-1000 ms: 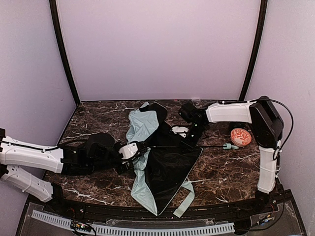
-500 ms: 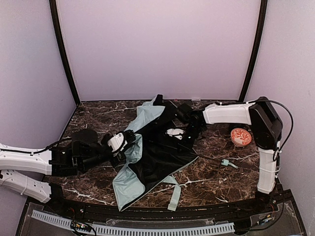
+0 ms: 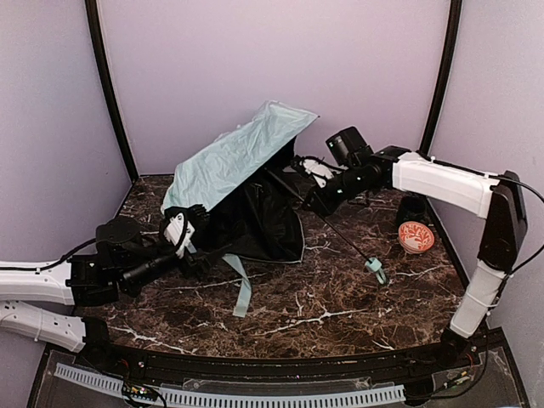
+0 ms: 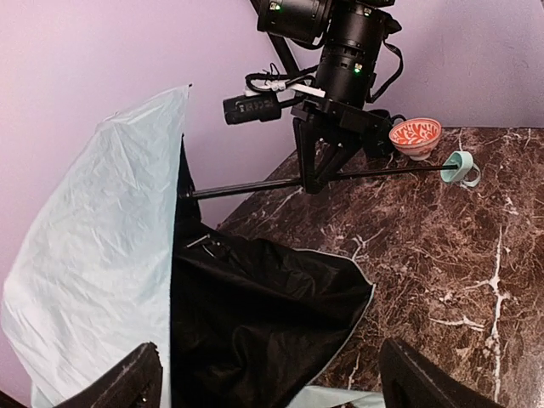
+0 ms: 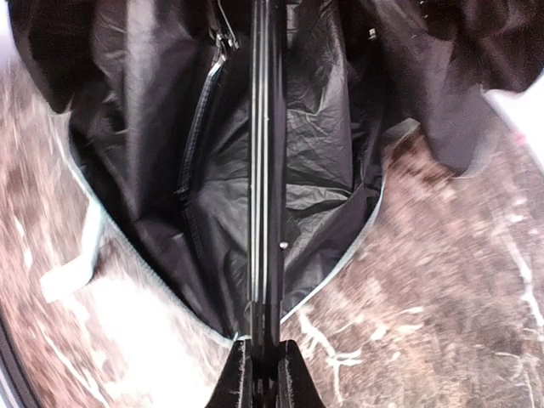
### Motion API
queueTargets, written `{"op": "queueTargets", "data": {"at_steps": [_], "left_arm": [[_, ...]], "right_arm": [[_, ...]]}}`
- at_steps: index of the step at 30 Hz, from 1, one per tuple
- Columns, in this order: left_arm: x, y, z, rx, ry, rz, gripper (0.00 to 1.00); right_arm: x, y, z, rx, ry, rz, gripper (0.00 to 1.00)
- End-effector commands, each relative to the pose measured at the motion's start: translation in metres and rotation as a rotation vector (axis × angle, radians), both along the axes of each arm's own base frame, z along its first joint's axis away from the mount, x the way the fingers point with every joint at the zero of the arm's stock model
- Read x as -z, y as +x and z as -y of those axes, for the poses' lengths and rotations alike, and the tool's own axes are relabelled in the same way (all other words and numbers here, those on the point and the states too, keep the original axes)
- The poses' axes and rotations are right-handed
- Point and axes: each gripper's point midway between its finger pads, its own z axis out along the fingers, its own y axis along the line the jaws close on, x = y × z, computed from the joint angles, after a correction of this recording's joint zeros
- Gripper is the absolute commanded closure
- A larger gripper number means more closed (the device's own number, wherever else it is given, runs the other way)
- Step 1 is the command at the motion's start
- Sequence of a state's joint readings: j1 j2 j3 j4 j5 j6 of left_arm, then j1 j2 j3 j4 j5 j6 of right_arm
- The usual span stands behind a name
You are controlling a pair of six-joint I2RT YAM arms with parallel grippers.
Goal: Put away the umbrella
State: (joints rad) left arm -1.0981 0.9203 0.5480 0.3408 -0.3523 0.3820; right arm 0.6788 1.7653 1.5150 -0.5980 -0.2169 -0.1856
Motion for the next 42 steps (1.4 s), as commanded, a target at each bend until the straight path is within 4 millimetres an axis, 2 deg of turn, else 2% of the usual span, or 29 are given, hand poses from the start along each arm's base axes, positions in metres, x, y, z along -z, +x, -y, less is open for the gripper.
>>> {"op": "queueTargets", "data": {"at_steps": [1, 5, 8, 9, 11, 13, 14, 16, 18, 20, 23, 26, 29, 33, 37, 41, 42], "left_arm": [[-0.048, -0.010, -0.006, 0.032, -0.127, 0.033, 0.06], [-0.061, -0.018, -0.010, 0.063, -0.171, 0.052, 0.04], [-0.063, -0.018, -0.016, 0.049, -0.191, 0.060, 0.04], [-0.063, -0.018, -0.018, 0.042, -0.197, 0.063, 0.04], [-0.060, -0.016, -0.019, 0.029, -0.200, 0.065, 0.04], [-0.057, -0.014, -0.020, 0.013, -0.194, 0.060, 0.05], [-0.056, -0.012, -0.020, 0.003, -0.191, 0.059, 0.05], [-0.055, -0.010, -0.021, -0.013, -0.187, 0.058, 0.05], [-0.052, -0.009, -0.022, -0.020, -0.177, 0.061, 0.05], [-0.049, -0.008, -0.022, -0.026, -0.161, 0.066, 0.05], [-0.043, -0.005, -0.023, -0.044, -0.137, 0.059, 0.06], [-0.037, -0.003, -0.022, -0.049, -0.114, 0.054, 0.06], [-0.032, -0.001, -0.020, -0.055, -0.098, 0.048, 0.06], [-0.025, 0.003, -0.017, -0.068, -0.083, 0.032, 0.06], [-0.013, 0.007, -0.013, -0.082, -0.055, 0.010, 0.06], [0.002, 0.023, -0.014, -0.158, -0.030, -0.055, 0.06], [0.008, 0.033, -0.021, -0.211, -0.026, -0.091, 0.06]], "right_arm": [[-0.130, 0.026, -0.009, 0.096, 0.339, 0.237, 1.00], [-0.199, 0.029, 0.017, 0.177, 0.453, 0.406, 1.00], [-0.233, 0.026, 0.034, 0.211, 0.495, 0.522, 1.00], [-0.241, 0.020, 0.034, 0.189, 0.515, 0.543, 1.00], [-0.243, 0.008, 0.031, 0.137, 0.560, 0.549, 1.00], [-0.235, -0.001, 0.026, 0.098, 0.607, 0.521, 1.00], [-0.224, -0.002, 0.025, 0.102, 0.619, 0.489, 1.00], [-0.192, -0.001, 0.022, 0.131, 0.623, 0.400, 1.00], [-0.139, -0.004, 0.018, 0.160, 0.608, 0.277, 1.00], [-0.073, -0.012, 0.017, 0.215, 0.518, 0.162, 1.00], [0.012, -0.038, 0.018, 0.275, 0.376, -0.007, 1.00], [0.063, -0.072, 0.021, 0.290, 0.287, -0.161, 1.00], [0.091, -0.092, 0.040, 0.327, 0.178, -0.241, 1.00], [0.109, -0.115, 0.053, 0.319, 0.095, -0.328, 1.00], [0.124, -0.128, 0.057, 0.275, -0.002, -0.399, 1.00], [0.115, -0.126, 0.049, 0.175, -0.054, -0.391, 1.00], [0.110, -0.123, 0.049, 0.171, -0.071, -0.375, 0.90]]}}
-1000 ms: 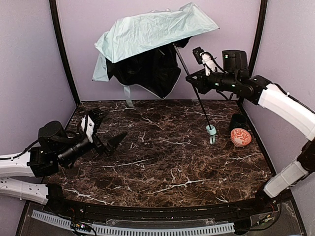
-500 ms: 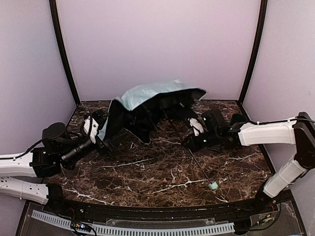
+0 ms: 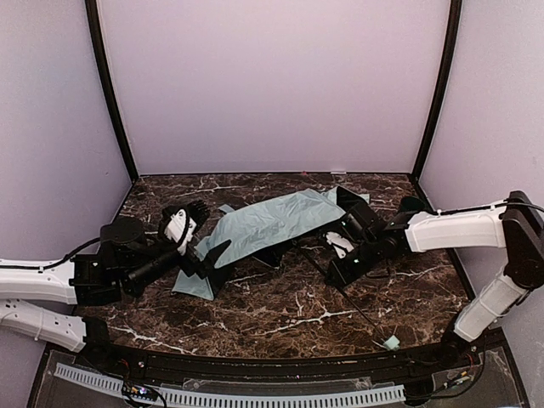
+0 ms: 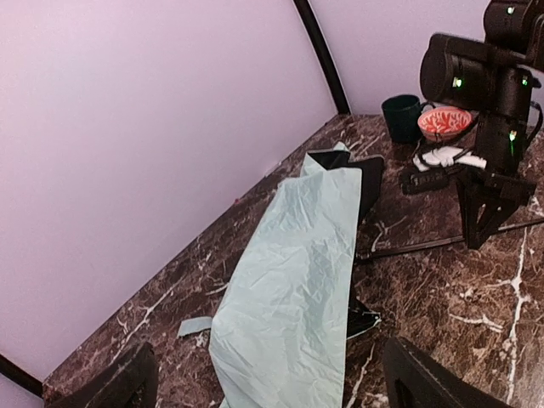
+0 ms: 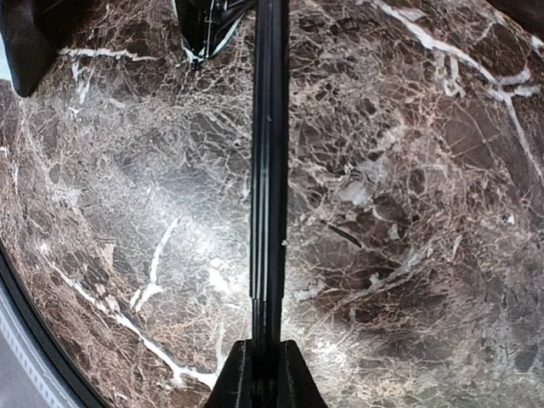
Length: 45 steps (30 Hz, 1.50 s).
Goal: Put away the umbrella
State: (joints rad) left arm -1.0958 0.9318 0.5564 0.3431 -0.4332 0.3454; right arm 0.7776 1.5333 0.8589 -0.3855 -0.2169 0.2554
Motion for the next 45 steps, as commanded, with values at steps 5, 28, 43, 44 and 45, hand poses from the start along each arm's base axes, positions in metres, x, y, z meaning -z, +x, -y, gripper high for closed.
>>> {"op": "queueTargets", "data": {"at_steps": [5, 28, 43, 44, 45], "left_arm": [[0.047, 0.077, -0.074, -0.433, -0.083, -0.352, 0.16], [0.239, 0.054, -0.026, -0.224, 0.224, -0.939, 0.41], [0.165, -0.017, 0.105, 0.374, 0.282, -0.700, 0.33], [0.154, -0.020, 0.103, 0.392, 0.270, -0.673, 0.30], [0.147, -0.022, 0.100, 0.401, 0.266, -0.645, 0.27]], "right_arm": [[-0.073, 0.027, -0.020, -0.131, 0.018, 0.144, 0.46], [-0.023, 0.215, -0.061, 0.097, 0.039, 0.215, 0.41], [-0.059, 0.129, -0.131, -0.285, 0.140, 0.202, 0.38], [-0.075, 0.131, -0.126, -0.286, 0.150, 0.226, 0.37], [-0.090, 0.133, -0.119, -0.285, 0.156, 0.253, 0.35]]}}
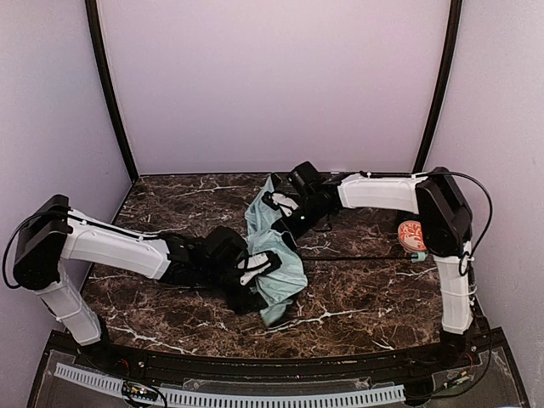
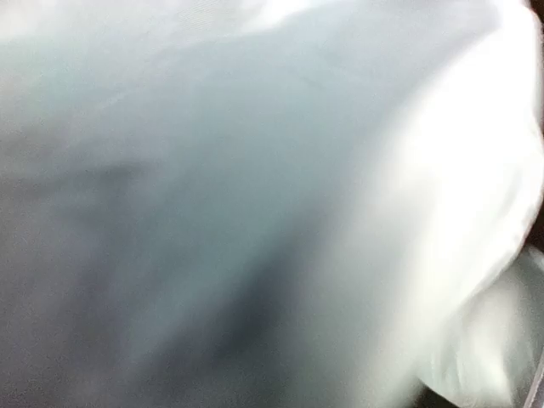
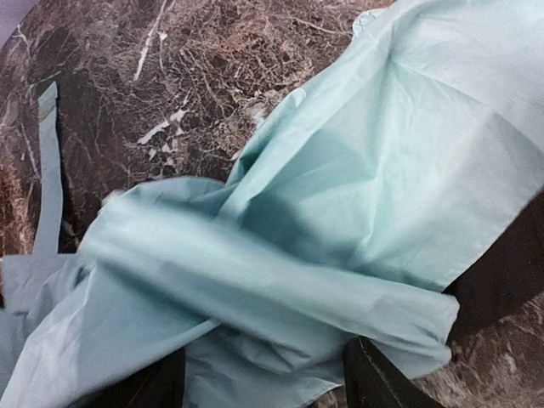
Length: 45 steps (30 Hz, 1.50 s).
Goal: Put away the umbrella
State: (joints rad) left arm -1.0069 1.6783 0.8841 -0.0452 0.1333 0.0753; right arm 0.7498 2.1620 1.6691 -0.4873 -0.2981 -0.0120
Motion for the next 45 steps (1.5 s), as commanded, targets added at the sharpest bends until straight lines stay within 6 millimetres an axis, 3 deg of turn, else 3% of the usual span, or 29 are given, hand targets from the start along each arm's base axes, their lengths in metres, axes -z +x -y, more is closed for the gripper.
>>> {"op": "queueTargets", "data": {"at_steps": [1, 3, 5, 6, 9, 13, 18, 24, 27, 30, 32, 36, 41, 45], "left_arm": [[-0.077, 0.000, 0.009, 0.098, -0.187, 0.164, 0.23], [-0.089, 0.000, -0.001, 0.087, -0.196, 0.211, 0.17], [-0.104, -0.001, -0.010, 0.073, -0.213, 0.249, 0.12], [-0.109, -0.001, -0.013, 0.064, -0.221, 0.258, 0.10], [-0.117, -0.002, -0.020, 0.030, -0.243, 0.268, 0.09], [-0.122, 0.014, -0.034, -0.085, -0.217, 0.304, 0.09], [-0.125, 0.040, -0.057, -0.243, -0.176, 0.321, 0.13], [-0.126, 0.065, -0.092, -0.427, -0.182, 0.318, 0.14], [-0.117, 0.071, -0.105, -0.490, -0.166, 0.301, 0.16], [-0.116, 0.072, -0.105, -0.498, -0.170, 0.295, 0.17], [-0.120, 0.073, -0.104, -0.498, -0.179, 0.300, 0.17], [-0.130, 0.072, -0.103, -0.489, -0.206, 0.313, 0.18], [-0.149, 0.068, -0.108, -0.486, -0.258, 0.353, 0.20], [-0.181, 0.066, -0.119, -0.500, -0.313, 0.436, 0.20]], "right_arm": [[-0.093, 0.001, 0.020, -0.047, 0.104, 0.120, 0.32], [-0.112, 0.006, 0.040, -0.033, 0.092, 0.154, 0.20], [-0.111, 0.007, 0.063, -0.021, 0.044, 0.140, 0.04], [-0.105, 0.006, 0.076, -0.012, 0.011, 0.124, 0.01], [-0.079, -0.007, 0.107, -0.017, -0.096, 0.081, 0.00], [-0.045, -0.034, 0.127, -0.084, -0.204, 0.051, 0.02], [-0.009, -0.034, 0.139, -0.105, -0.306, 0.073, 0.04], [0.036, -0.038, 0.135, -0.154, -0.395, 0.019, 0.10], [0.050, -0.040, 0.128, -0.176, -0.407, 0.013, 0.24], [0.054, -0.043, 0.116, -0.211, -0.397, 0.058, 0.52], [0.050, -0.047, 0.107, -0.247, -0.380, 0.106, 0.72], [0.025, -0.049, 0.098, -0.283, -0.327, 0.201, 0.98], [-0.039, -0.054, 0.087, -0.309, -0.189, 0.278, 1.00], [-0.111, -0.058, 0.088, -0.322, -0.045, 0.345, 1.00]]}}
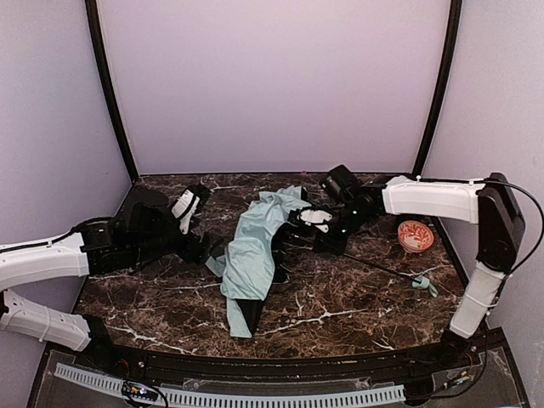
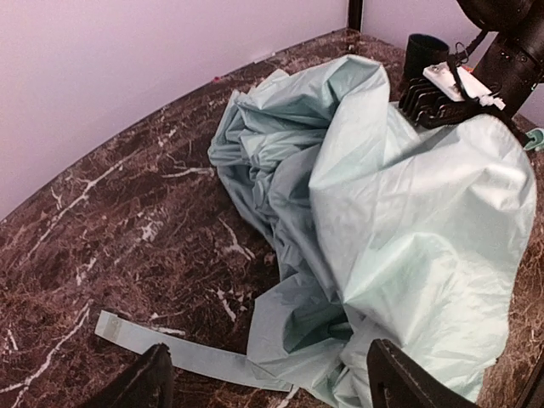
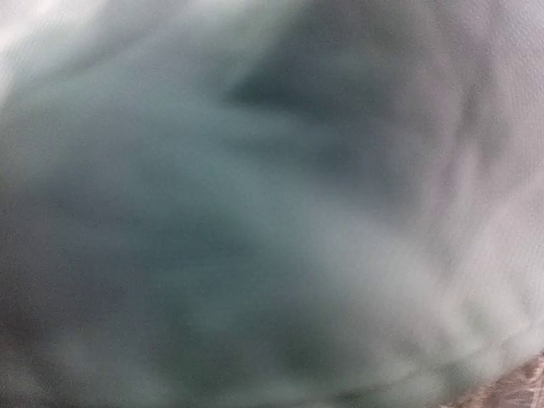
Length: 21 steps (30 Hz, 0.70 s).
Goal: Put away the umbrella
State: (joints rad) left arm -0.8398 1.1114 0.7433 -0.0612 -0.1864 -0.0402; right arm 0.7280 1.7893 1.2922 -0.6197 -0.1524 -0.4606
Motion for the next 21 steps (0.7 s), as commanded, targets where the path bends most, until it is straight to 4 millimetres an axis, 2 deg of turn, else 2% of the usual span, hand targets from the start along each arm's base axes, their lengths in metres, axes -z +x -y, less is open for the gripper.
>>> {"op": "queueTargets", "data": {"at_steps": [1, 3, 5, 8, 10, 13, 17, 21], "left_arm": [[-0.042, -0.003, -0.014, -0.024, -0.061, 0.115, 0.20], [-0.061, -0.006, -0.018, -0.021, -0.094, 0.158, 0.20], [-0.074, -0.009, -0.020, -0.010, -0.108, 0.198, 0.20], [-0.080, -0.009, -0.024, -0.012, -0.091, 0.231, 0.19], [-0.082, -0.011, -0.019, 0.019, -0.092, 0.231, 0.17], [-0.081, -0.021, -0.004, 0.116, -0.113, 0.210, 0.16], [-0.079, -0.040, 0.020, 0.244, -0.136, 0.211, 0.13], [-0.077, -0.055, 0.040, 0.319, -0.128, 0.245, 0.13]], "right_arm": [[-0.106, 0.003, -0.014, -0.077, 0.259, 0.104, 1.00], [-0.149, 0.000, -0.007, -0.098, 0.360, 0.147, 1.00], [-0.183, -0.004, 0.000, -0.121, 0.444, 0.185, 1.00], [-0.227, -0.016, 0.011, -0.166, 0.540, 0.239, 1.00], [-0.251, -0.025, 0.018, -0.196, 0.566, 0.287, 1.00], [-0.274, -0.037, 0.025, -0.221, 0.582, 0.333, 1.00], [-0.296, -0.042, 0.032, -0.211, 0.607, 0.394, 1.00], [-0.311, -0.047, 0.032, -0.213, 0.644, 0.418, 1.00]]}}
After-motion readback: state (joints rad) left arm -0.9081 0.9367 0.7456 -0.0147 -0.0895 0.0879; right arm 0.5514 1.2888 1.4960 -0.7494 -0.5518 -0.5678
